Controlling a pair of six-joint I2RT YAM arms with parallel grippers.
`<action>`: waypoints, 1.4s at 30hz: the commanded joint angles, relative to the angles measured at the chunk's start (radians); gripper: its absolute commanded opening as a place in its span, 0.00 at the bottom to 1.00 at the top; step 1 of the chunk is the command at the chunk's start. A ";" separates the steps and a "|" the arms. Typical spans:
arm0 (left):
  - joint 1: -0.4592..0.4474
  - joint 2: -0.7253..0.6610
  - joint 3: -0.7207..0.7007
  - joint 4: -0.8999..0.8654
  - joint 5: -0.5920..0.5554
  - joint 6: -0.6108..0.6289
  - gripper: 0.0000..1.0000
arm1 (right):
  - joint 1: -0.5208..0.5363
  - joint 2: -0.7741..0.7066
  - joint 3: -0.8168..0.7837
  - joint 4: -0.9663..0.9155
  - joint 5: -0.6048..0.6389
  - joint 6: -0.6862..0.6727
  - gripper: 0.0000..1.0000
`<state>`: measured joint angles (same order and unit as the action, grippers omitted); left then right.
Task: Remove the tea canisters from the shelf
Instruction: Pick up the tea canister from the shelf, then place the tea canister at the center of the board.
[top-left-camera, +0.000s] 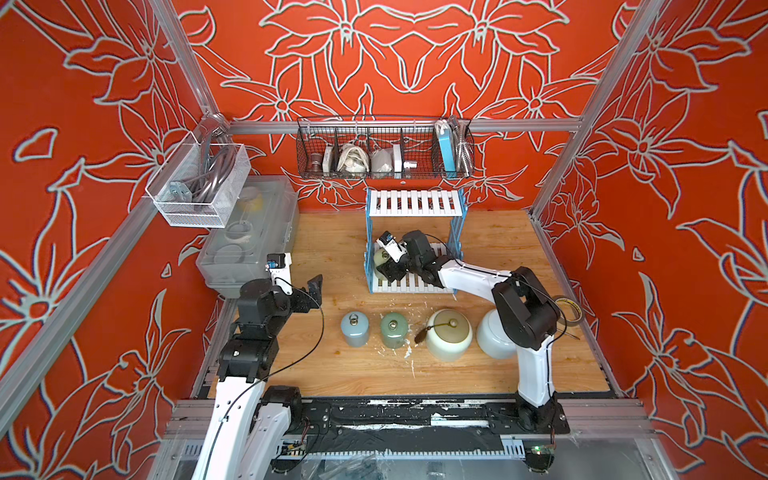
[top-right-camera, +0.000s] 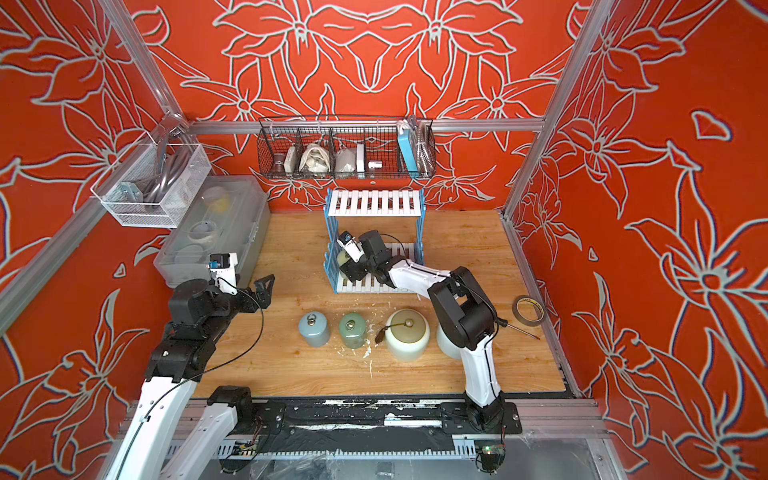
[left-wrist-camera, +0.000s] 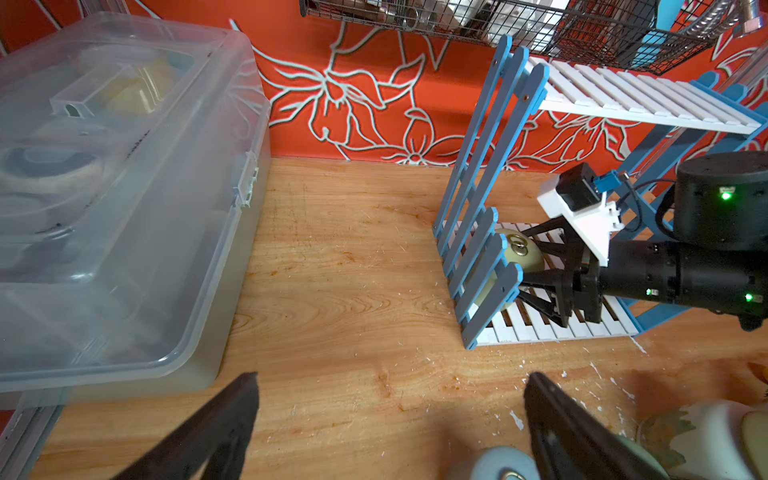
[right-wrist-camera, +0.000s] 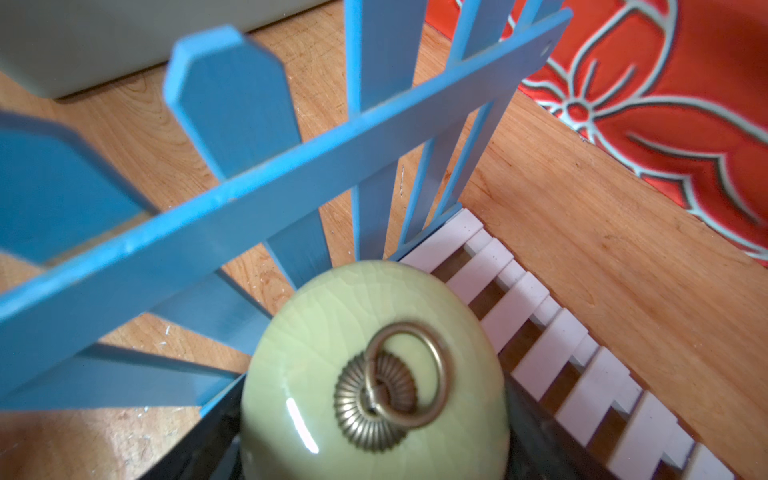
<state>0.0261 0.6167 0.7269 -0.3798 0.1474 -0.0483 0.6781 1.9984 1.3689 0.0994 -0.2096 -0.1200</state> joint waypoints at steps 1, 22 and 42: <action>0.004 -0.006 -0.008 0.024 -0.010 -0.010 0.98 | -0.002 -0.101 -0.047 0.007 0.014 0.002 0.40; 0.027 -0.015 -0.001 0.024 -0.106 -0.042 0.98 | 0.145 -0.503 -0.168 -0.133 0.079 0.010 0.22; 0.053 -0.028 0.015 0.025 -0.283 -0.059 0.99 | 0.423 -0.274 0.143 -0.162 0.107 0.036 0.21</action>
<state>0.0677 0.5991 0.7208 -0.3790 -0.0864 -0.0982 1.0851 1.6825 1.4357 -0.1509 -0.1028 -0.0921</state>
